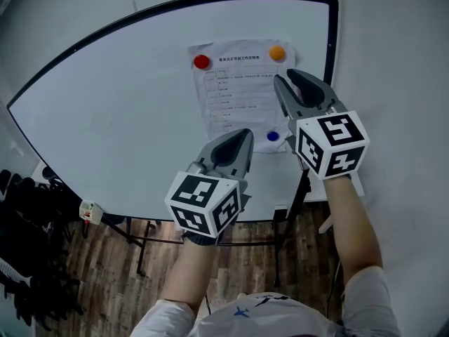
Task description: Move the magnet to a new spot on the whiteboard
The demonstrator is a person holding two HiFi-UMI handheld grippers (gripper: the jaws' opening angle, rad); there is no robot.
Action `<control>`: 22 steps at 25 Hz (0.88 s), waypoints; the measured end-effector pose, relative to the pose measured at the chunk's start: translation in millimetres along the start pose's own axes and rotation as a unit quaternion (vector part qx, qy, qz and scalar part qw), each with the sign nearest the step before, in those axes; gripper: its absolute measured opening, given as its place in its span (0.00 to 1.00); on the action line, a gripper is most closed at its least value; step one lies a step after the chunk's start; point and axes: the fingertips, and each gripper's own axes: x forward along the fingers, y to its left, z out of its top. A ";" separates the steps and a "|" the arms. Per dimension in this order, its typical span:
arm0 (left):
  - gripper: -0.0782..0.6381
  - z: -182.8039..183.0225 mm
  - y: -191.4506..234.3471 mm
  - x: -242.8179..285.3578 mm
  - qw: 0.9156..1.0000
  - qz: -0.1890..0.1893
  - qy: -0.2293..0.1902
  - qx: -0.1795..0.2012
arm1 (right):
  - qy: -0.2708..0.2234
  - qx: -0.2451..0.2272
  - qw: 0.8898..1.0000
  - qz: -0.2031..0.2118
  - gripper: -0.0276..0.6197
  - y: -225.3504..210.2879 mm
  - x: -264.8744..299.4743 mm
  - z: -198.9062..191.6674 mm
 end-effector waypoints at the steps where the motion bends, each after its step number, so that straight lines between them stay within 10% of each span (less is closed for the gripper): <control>1: 0.12 1.2 0.5 0.6 1.000 0.001 0.000 0.001 | 0.000 -0.002 1.000 0.000 0.19 -1.6 3.4 2.5; 22: 0.12 11.2 14.7 -3.2 1.000 -0.010 -0.011 0.009 | 0.019 -0.076 0.995 -0.069 0.26 -14.0 30.1 15.5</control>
